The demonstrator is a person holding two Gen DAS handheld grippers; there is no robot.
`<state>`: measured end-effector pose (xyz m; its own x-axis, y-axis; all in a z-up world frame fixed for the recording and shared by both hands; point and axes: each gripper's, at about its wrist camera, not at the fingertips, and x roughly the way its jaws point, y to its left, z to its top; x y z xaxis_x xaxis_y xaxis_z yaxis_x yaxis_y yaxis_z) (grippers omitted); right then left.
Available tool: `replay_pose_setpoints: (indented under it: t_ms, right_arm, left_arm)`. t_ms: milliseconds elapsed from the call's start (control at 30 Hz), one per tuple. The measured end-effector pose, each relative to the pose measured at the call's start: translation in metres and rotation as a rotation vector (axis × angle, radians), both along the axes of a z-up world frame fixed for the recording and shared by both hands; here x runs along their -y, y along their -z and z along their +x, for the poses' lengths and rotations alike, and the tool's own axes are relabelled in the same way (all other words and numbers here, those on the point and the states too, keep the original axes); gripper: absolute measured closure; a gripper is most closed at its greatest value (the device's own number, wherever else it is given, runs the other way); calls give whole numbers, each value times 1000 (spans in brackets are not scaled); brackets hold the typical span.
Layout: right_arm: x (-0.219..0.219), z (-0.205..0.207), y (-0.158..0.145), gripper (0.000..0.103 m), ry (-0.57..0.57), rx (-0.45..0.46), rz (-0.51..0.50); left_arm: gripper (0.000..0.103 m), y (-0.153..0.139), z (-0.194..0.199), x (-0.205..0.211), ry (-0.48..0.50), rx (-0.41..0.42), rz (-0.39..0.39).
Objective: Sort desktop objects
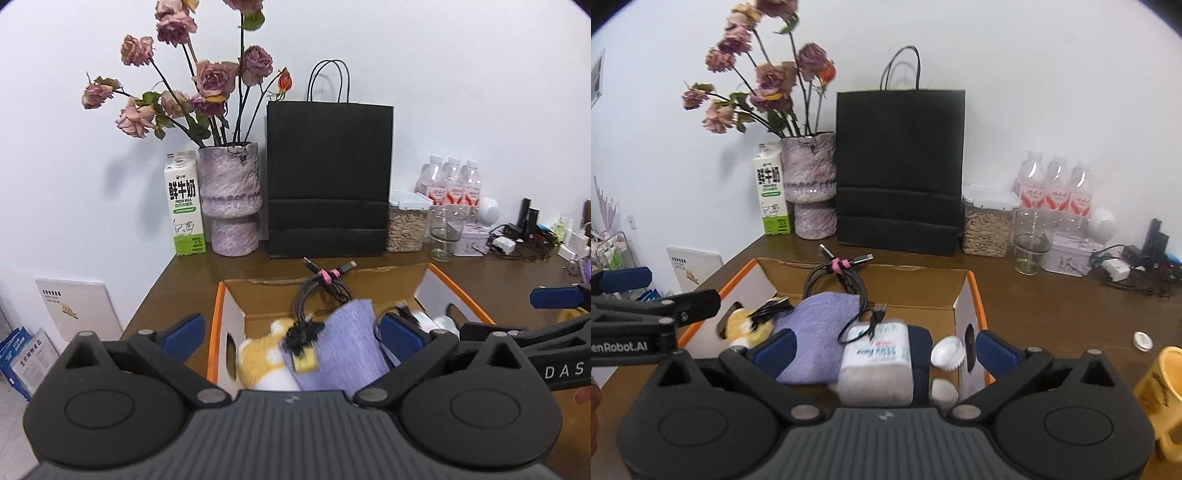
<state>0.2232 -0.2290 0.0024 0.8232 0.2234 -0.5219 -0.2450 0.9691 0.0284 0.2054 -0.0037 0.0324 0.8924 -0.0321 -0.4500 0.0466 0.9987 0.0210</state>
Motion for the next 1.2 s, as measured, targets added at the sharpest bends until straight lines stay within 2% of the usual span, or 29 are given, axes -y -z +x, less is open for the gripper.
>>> replay_pose_setpoints:
  t_ms: [200,333,500,733,1200]
  right_arm:
    - [-2,-56,-16,0,-7,14,-7]
    - [-4,-89,-20,0,28,12,-20]
    - [-2,-118,-20,0,44,-41,3]
    - [-4,-140,-10,0,47,-94,2]
    - [-8,-149,-9,0,46,-101,-14]
  left_arm:
    - [0,-6,-47,1,2,-39,11]
    - [0,-4,-73,0,9,-79,-8]
    - [0,0,-99,-1,14,-119,-15]
    - [0,6,-116,-1,18,-154,-14]
    - [0,10,-122,-4,16,-163,-23]
